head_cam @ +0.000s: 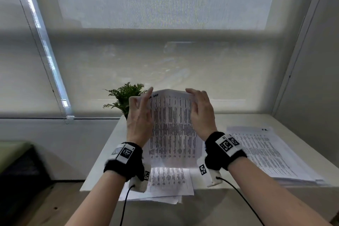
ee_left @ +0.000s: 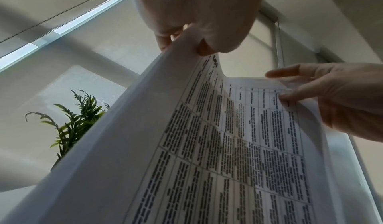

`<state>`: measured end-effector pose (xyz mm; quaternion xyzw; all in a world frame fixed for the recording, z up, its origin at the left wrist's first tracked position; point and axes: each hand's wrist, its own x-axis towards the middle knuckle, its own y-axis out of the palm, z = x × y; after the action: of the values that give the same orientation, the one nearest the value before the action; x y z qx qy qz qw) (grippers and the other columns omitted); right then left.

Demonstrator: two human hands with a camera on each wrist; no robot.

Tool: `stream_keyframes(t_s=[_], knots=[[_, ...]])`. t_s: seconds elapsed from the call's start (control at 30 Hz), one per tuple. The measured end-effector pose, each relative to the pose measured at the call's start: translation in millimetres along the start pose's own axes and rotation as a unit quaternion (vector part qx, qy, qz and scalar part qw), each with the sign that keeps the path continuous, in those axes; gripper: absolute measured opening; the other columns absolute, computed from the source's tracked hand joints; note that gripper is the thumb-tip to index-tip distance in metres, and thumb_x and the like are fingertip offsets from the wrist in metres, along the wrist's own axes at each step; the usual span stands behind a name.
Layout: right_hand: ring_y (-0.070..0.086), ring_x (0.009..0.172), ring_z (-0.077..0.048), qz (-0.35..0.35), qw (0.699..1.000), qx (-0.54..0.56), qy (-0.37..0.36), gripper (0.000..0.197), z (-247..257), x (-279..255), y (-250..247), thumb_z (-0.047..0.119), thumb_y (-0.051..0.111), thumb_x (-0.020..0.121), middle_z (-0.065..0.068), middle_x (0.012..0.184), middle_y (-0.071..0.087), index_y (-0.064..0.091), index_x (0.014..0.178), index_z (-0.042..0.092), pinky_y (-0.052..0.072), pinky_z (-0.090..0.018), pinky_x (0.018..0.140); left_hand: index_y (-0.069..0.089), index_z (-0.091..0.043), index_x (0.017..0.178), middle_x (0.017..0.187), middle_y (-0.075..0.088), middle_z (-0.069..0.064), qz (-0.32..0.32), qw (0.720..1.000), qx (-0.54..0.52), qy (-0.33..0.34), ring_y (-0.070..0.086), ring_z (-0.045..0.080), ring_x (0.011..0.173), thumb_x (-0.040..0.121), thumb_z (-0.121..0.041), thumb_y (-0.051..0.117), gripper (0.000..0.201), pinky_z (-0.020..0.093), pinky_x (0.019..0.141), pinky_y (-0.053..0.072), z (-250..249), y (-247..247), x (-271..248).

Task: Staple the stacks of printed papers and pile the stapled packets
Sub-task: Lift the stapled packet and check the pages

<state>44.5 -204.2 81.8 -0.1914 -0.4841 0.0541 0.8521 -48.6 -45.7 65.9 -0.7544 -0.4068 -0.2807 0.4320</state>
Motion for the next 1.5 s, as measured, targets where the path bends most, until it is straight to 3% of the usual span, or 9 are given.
stream_keyframes(t_s=[0.17,0.3,0.5,0.63,0.73,0.9,1.13,1.3,1.5], knots=[[0.048,0.094,-0.007,0.040,0.998,-0.004,0.050,0.045,0.8,-11.3,4.2,-0.001,0.045,0.092,-0.010,0.116,0.049,0.050,0.133,0.016,0.044,-0.024,0.085,0.044,-0.025,0.130,0.120,0.039,0.014,-0.003,1.000,0.009,-0.019,0.045,0.013,0.088,0.089,-0.009,0.043,0.044,0.030,0.068,0.048,-0.9,-3.3,-6.6],[0.045,0.110,-0.010,0.030,0.990,0.074,0.114,0.065,2.1,-10.7,7.4,-0.003,0.039,0.094,-0.003,0.148,0.033,0.023,0.147,0.030,0.039,-0.029,0.099,0.049,-0.011,0.126,0.115,0.048,0.009,-0.037,0.996,-0.034,-0.078,0.043,0.008,0.090,0.093,-0.006,0.046,0.034,0.020,0.078,0.034,-2.9,-4.4,-2.0],[0.051,0.124,-0.022,0.030,0.878,0.318,0.357,0.045,-4.1,-7.9,9.4,0.015,0.047,0.098,-0.011,0.139,0.049,0.037,0.142,0.017,0.038,-0.043,0.110,0.032,-0.026,0.126,0.079,0.056,0.000,-0.049,0.948,-0.192,-0.250,0.055,0.025,0.071,0.096,-0.018,0.041,0.033,0.033,0.070,0.038,2.7,-0.9,-2.2],[0.062,0.094,-0.016,0.028,0.882,0.332,0.332,0.027,5.5,-4.5,12.7,0.007,0.038,0.099,-0.001,0.103,0.064,0.054,0.120,0.014,0.051,-0.031,0.086,0.038,-0.021,0.119,0.106,0.056,0.002,-0.050,0.961,-0.168,-0.212,0.053,0.023,0.093,0.097,-0.016,0.039,0.023,0.030,0.078,0.034,-8.9,-0.2,-4.5],[0.059,0.094,-0.019,0.032,0.894,0.312,0.321,0.023,5.5,-7.9,16.7,0.011,0.040,0.096,0.002,0.098,0.061,0.053,0.105,0.027,0.049,-0.043,0.090,0.036,-0.020,0.124,0.117,0.049,-0.003,-0.072,0.966,-0.160,-0.188,0.048,0.017,0.101,0.096,-0.012,0.038,0.029,0.029,0.082,0.033,-12.7,2.7,-9.8],[0.056,0.089,-0.019,0.053,0.869,0.301,0.388,0.023,-8.7,-24.6,23.9,0.005,0.041,0.094,0.002,0.095,0.058,0.043,0.110,0.022,0.049,-0.036,0.078,0.032,-0.018,0.131,0.103,0.055,0.004,-0.031,0.951,-0.161,-0.264,0.052,0.025,0.088,0.096,-0.013,0.042,0.037,0.031,0.075,0.034,9.6,13.8,-28.7],[0.055,0.078,-0.018,0.046,0.829,0.377,0.410,0.015,-14.1,-24.4,27.4,0.003,0.037,0.094,-0.007,0.091,0.054,0.043,0.106,0.009,0.047,-0.032,0.067,0.047,-0.024,0.102,0.086,0.056,-0.009,-0.036,0.908,-0.276,-0.314,0.051,0.016,0.082,0.081,-0.037,0.040,0.026,0.035,0.076,0.040,37.4,24.4,-38.2],[0.062,0.088,-0.026,0.061,0.830,0.369,0.415,0.024,-21.8,-26.1,27.6,0.017,0.039,0.097,-0.013,0.100,0.065,0.062,0.100,0.009,0.049,-0.039,0.082,0.055,-0.011,0.103,0.084,0.057,-0.008,-0.032,0.904,-0.294,-0.309,0.051,0.008,0.078,0.096,-0.020,0.044,0.016,0.019,0.065,0.043,44.2,27.3,-36.6],[0.054,0.084,-0.019,0.051,0.841,0.323,0.431,0.013,-30.1,-46.5,35.4,0.015,0.040,0.097,-0.002,0.091,0.055,0.048,0.089,0.020,0.044,-0.031,0.069,0.050,-0.012,0.119,0.097,0.060,0.000,0.017,0.912,-0.250,-0.326,0.053,0.021,0.093,0.096,-0.032,0.042,0.031,0.040,0.088,0.043,51.7,36.5,-54.6]])
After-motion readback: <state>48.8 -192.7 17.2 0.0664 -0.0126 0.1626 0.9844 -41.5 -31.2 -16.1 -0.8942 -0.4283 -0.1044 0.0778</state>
